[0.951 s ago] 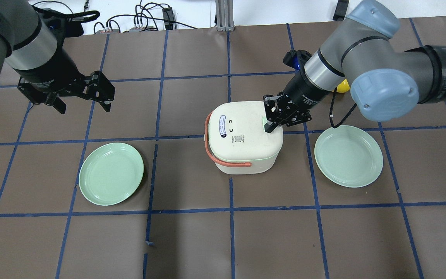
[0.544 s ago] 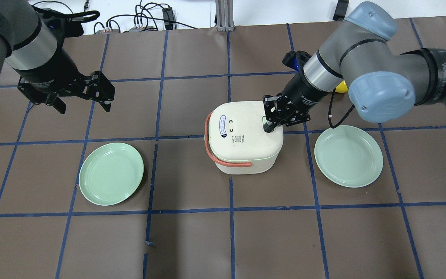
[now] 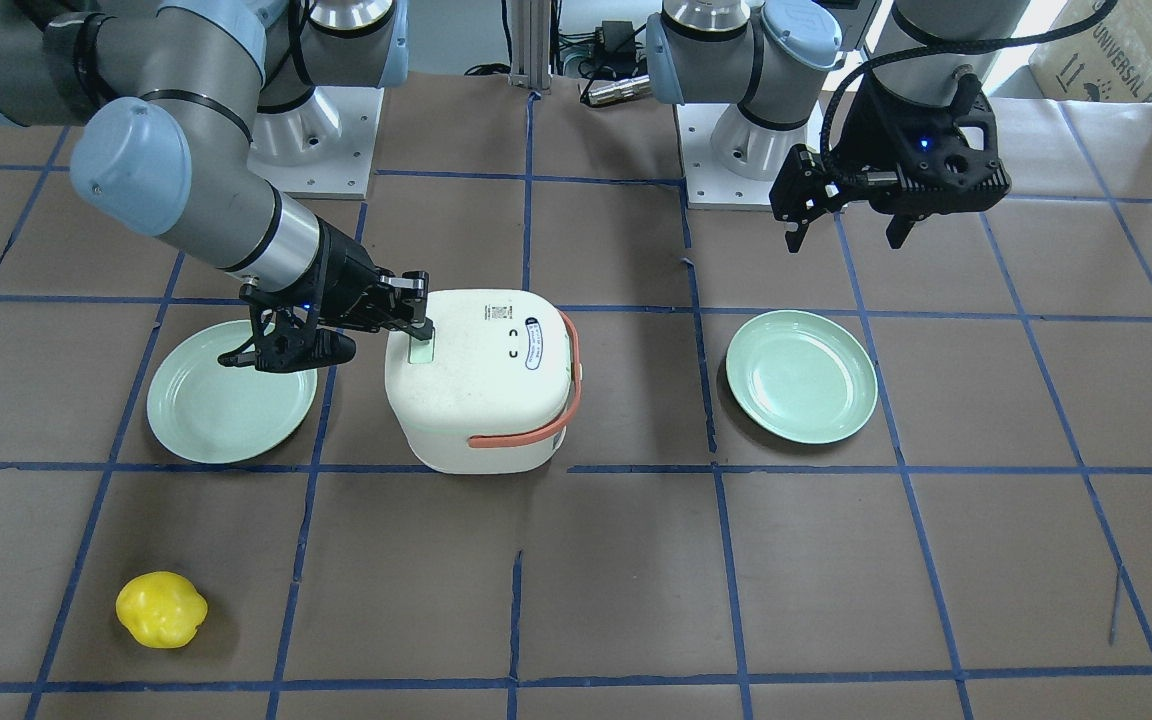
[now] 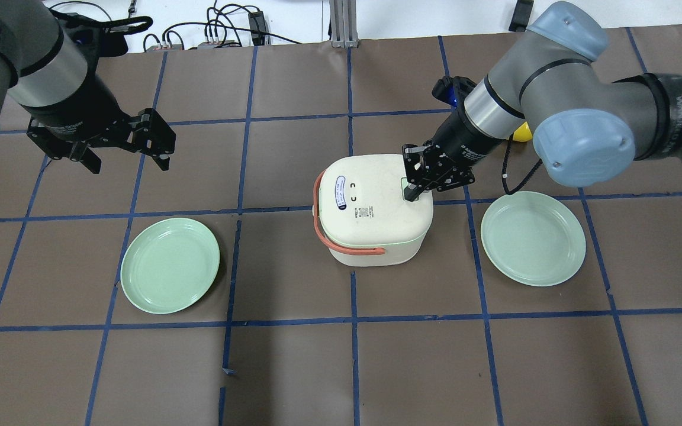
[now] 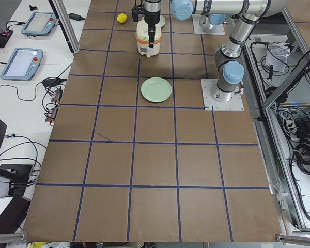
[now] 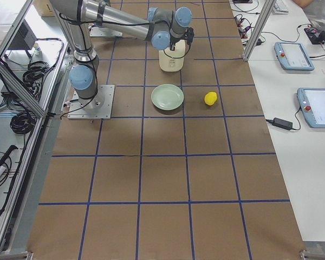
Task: Press rice cooker button
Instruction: 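Lower the closed right gripper and press down on the green lid button, then lift the right gripper off the button as the lid springs open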
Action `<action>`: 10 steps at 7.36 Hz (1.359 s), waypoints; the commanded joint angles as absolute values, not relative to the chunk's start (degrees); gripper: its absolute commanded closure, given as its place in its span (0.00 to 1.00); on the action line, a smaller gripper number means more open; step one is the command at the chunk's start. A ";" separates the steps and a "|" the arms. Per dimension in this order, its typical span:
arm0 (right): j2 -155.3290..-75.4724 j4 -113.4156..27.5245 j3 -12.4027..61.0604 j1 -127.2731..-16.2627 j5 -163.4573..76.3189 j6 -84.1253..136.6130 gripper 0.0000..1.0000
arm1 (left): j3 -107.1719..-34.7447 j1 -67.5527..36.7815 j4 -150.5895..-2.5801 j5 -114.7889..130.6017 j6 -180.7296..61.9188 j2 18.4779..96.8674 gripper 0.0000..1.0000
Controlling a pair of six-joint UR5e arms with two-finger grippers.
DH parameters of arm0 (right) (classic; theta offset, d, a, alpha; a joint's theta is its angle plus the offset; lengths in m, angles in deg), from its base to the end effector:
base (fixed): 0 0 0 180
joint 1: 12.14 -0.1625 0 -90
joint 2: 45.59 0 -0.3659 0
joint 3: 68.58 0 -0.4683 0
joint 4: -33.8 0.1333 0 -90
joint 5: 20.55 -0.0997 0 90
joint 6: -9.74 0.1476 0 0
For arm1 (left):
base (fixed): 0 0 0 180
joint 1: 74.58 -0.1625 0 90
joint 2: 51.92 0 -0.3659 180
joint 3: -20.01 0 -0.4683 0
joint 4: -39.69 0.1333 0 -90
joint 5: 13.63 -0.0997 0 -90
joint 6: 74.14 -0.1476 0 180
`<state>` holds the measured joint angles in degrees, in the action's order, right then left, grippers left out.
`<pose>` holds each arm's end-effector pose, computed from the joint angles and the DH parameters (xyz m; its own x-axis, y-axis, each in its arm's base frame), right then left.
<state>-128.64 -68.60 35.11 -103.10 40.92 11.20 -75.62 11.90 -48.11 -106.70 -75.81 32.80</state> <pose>0.2132 -0.5591 0.2180 -0.8797 0.0789 -0.4689 0.0058 0.9878 0.1553 -0.0921 -0.5457 0.3799 -0.9979 -0.0339 -0.0544 -0.0323 0.9990 -0.0307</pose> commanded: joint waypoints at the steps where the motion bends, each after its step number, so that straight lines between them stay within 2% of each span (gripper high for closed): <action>1: -132.49 -65.37 34.69 -103.10 42.03 11.32 0.93 | -75.61 11.90 -48.11 -106.70 -75.81 32.80 0.00; 2: -134.08 -63.08 34.69 -103.10 42.20 11.41 0.79 | -75.61 11.90 -48.11 -106.70 -75.81 32.80 0.00; 3: -135.06 -63.23 34.17 -103.10 44.12 11.41 0.31 | -75.61 11.90 -48.11 -106.70 -75.81 32.80 0.00; 4: -136.20 -63.58 32.86 -102.93 46.75 11.41 0.01 | -75.61 11.90 -48.11 -106.70 -75.81 32.80 0.00; 7: -140.33 -63.85 30.48 -102.23 58.54 10.80 0.00 | -75.61 11.90 -48.11 -106.70 -75.81 32.80 0.00; 9: -140.78 -63.41 24.79 -100.56 60.92 10.18 0.00 | -75.61 11.90 -48.11 -106.70 -75.81 32.80 0.00; 10: -140.87 -63.14 24.59 -100.47 60.84 10.01 0.00 | -75.61 11.90 -48.11 -106.70 -75.81 32.80 0.00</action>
